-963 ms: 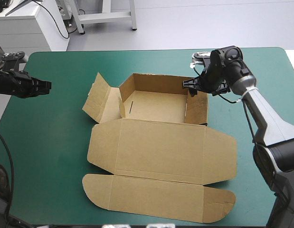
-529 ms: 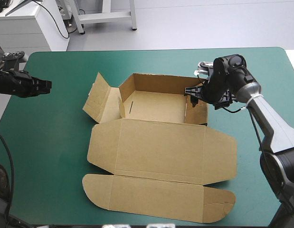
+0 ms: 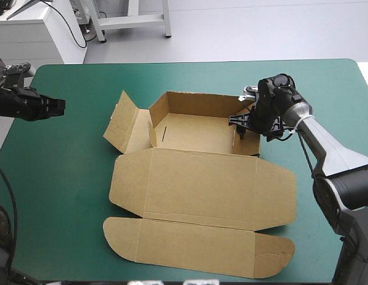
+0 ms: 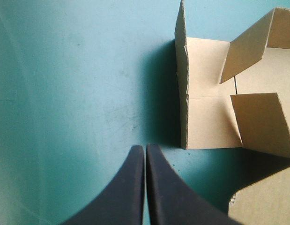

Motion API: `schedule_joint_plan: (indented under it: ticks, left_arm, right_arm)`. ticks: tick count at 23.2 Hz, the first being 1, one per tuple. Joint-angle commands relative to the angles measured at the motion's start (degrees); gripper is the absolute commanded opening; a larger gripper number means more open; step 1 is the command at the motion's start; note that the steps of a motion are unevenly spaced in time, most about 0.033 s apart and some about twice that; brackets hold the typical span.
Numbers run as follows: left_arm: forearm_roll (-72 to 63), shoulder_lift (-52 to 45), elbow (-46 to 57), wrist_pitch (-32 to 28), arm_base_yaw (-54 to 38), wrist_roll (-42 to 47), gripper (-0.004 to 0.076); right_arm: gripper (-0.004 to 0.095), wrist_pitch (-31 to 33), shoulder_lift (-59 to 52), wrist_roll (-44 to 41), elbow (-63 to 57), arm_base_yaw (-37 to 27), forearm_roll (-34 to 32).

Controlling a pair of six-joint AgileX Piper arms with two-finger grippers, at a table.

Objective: Fold the box

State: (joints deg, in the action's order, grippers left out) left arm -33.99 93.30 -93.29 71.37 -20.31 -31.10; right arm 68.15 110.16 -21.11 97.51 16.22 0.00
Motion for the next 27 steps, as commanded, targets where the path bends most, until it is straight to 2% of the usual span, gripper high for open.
schedule_joint_plan:
  ticks: [1, 2, 4, 7, 12, 14, 18, 22, 27]
  left_arm:
    - [-2.9, -2.4, -1.3, 2.0, 0.1, 0.4, -0.0008]
    - [-2.9, -2.4, -1.3, 2.0, 0.1, 0.4, -0.0008]
    - [-2.9, -2.4, -1.3, 2.0, 0.1, 0.4, -0.0008]
    - [-2.9, -2.4, -1.3, 2.2, 0.1, 0.4, -0.0008]
    - [-3.3, -2.4, -1.3, 1.8, 0.1, 1.1, -0.0008]
    - [-3.3, -2.4, -1.3, 2.5, 0.1, 1.1, -0.0008]
    - [-3.3, -2.4, -1.3, 2.5, 0.1, 1.4, -0.0008]
    - [-2.8, -2.4, -1.3, 2.5, 0.1, 0.6, -0.0008]
    - [-2.9, -2.4, -1.3, 1.4, 0.1, 0.7, -0.0008]
  right_arm:
    - [0.0691, -1.9, -3.0, 0.1, 1.2, 0.0, -1.0]
    - [0.0661, -2.2, -3.0, 0.1, 1.2, 0.0, -1.0]
    - [0.0490, -2.2, -3.0, -0.6, 1.2, 0.0, -0.8]
    - [-0.0004, -0.4, -2.6, -0.8, 1.2, 0.0, -0.7]
    - [-0.0020, 3.2, -1.9, 4.1, 2.0, -0.1, 0.4]
    - [-0.0020, 3.2, -3.4, 8.1, 3.7, -0.8, 2.9]
    - [-0.0021, 3.2, -8.6, 11.5, 7.5, -3.0, 4.5]
    - [-0.0021, 3.2, -15.2, 19.8, 8.0, -5.2, 8.0]
    - [-0.0021, 3.2, -21.2, 21.7, 7.9, -6.3, 9.6]
